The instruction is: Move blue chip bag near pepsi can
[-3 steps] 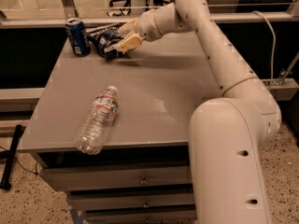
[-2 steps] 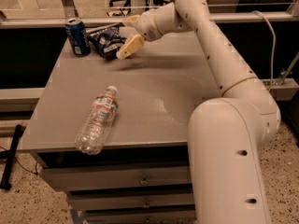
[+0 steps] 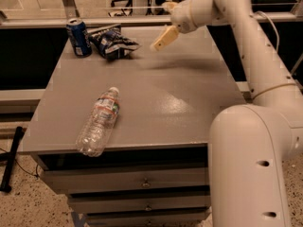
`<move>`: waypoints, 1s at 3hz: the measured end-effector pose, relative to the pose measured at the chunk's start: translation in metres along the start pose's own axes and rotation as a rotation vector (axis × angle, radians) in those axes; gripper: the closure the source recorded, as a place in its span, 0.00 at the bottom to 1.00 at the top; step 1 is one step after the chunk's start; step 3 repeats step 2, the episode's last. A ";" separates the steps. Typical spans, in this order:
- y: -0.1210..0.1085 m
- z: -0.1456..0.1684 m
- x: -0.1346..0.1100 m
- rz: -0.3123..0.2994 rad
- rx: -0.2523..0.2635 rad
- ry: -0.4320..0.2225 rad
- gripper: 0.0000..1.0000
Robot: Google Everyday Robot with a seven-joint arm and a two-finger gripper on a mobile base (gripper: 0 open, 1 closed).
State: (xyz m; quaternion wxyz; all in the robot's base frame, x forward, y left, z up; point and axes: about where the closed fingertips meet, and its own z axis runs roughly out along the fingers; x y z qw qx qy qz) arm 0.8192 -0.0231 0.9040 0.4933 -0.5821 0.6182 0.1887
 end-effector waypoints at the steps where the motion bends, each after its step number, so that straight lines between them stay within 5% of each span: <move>1: -0.036 -0.088 0.021 -0.043 0.149 0.091 0.00; 3: -0.041 -0.100 0.024 -0.046 0.170 0.101 0.00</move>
Offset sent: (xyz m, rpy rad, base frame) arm 0.0021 -0.0830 0.0302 -0.0676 -0.0829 -0.1232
